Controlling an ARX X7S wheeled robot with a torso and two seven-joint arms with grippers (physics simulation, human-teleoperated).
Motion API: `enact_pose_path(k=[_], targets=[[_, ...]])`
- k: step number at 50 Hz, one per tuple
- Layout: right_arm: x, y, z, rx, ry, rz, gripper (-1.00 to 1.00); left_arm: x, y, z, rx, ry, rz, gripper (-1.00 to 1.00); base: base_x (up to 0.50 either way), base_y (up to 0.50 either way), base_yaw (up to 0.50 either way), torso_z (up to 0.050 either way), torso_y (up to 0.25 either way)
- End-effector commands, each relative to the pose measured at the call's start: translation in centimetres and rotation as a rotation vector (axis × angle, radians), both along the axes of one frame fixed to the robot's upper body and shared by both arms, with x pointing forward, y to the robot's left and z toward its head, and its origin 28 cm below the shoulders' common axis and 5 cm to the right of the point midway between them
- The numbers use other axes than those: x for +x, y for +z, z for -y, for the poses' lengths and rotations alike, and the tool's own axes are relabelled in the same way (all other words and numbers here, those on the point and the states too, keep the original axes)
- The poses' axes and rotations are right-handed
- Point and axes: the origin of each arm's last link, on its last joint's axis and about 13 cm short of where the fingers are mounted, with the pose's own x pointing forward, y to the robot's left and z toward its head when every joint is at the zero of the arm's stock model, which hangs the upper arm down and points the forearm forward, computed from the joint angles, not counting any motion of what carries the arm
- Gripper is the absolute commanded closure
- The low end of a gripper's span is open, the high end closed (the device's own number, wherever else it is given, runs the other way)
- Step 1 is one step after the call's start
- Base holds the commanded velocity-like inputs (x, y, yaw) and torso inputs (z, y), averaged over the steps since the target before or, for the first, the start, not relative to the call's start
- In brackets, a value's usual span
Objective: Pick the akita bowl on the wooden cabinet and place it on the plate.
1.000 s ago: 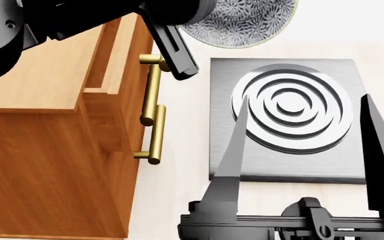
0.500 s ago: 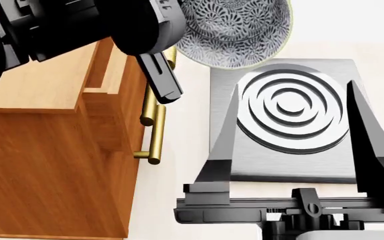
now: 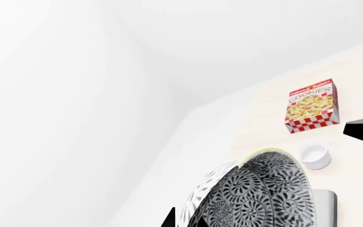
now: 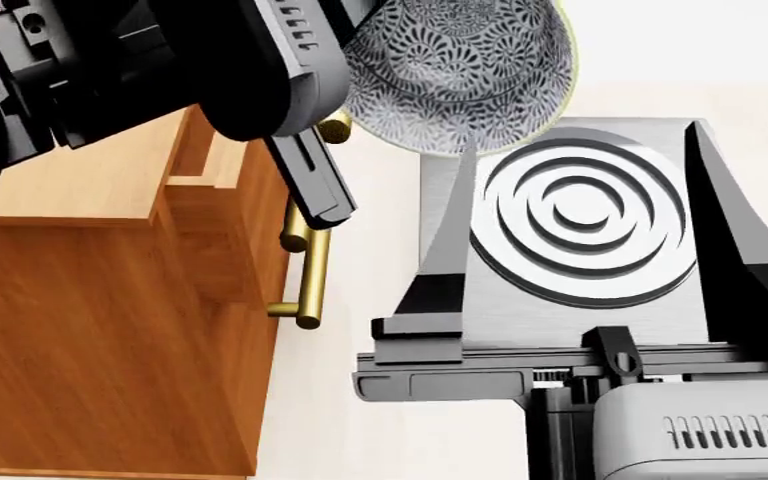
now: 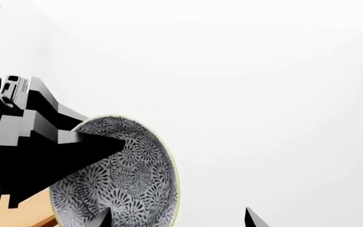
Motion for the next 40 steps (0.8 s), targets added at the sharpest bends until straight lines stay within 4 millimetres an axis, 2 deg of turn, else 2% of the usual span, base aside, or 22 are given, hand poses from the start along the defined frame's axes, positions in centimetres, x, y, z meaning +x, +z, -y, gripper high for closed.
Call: enact_pose_path(k=[1, 10, 17, 40], targets=[[0.1, 0.6, -0.1, -0.006, 0.014, 0.008, -1.00, 0.1, -0.3, 0.0, -0.016, 0.000, 0.009, 1.00, 0.00, 0.00, 0.00, 0.000, 0.000], [0.6, 0.4, 0.0, 0.002, 0.000, 0.000, -1.00, 0.2, -1.1, 0.0, -0.002, -0.019, -0.008, 1.00, 0.00, 0.00, 0.00, 0.000, 0.001], [1.2, 0.2, 0.1, 0.000, -0.029, -0.018, -1.00, -0.3, -0.9, -0.2, -0.004, -0.046, -0.005, 1.00, 0.00, 0.00, 0.00, 0.000, 0.000], [2.5, -0.4, -0.3, -0.005, -0.044, -0.084, -1.00, -0.5, -1.6, -0.8, -0.002, -0.041, -0.016, 1.00, 0.00, 0.00, 0.00, 0.000, 0.000]])
